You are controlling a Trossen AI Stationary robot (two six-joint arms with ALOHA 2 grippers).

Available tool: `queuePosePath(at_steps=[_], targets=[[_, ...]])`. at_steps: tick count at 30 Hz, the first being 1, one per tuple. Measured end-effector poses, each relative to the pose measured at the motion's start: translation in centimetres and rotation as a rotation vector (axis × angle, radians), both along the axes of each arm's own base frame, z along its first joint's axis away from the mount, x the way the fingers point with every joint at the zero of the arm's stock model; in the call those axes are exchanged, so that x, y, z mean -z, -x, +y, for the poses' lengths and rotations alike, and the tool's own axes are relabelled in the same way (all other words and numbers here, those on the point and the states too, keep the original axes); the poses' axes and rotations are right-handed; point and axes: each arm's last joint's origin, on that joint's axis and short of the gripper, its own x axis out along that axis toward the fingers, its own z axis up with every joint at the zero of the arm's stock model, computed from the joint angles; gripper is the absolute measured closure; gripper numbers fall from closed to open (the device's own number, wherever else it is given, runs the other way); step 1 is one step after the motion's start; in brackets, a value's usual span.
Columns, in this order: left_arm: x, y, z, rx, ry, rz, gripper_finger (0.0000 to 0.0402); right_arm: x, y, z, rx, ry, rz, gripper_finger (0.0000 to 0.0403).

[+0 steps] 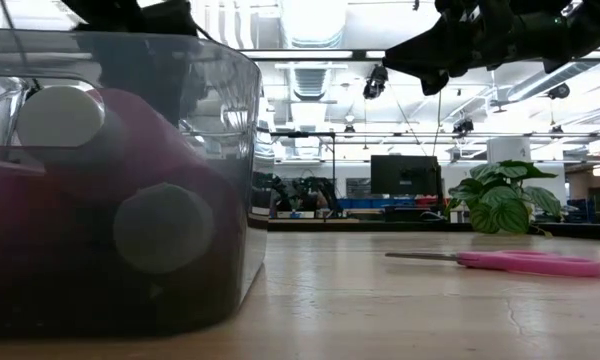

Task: Pick & Place Paint Supplies
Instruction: Put the green scissors into the black bin

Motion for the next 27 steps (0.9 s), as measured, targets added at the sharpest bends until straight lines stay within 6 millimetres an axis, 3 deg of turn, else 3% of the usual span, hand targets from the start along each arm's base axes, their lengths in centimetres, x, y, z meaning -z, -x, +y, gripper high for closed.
queuePosePath(at_steps=[7,14,27], targets=[[2.9,-1.8,0.4,0.146,-0.048,0.083,0.0198,0.0,0.0,0.0,0.0,0.0,0.0,0.0317],[5.2,-2.6,0.5,0.17,-0.009,0.169,0.0198,0.0,0.0,0.0,0.0,0.0,0.0,0.0317],[6.2,-3.2,0.6,0.244,-0.081,0.18,0.0198,0.0,0.0,0.0,0.0,0.0,0.001,0.0317]])
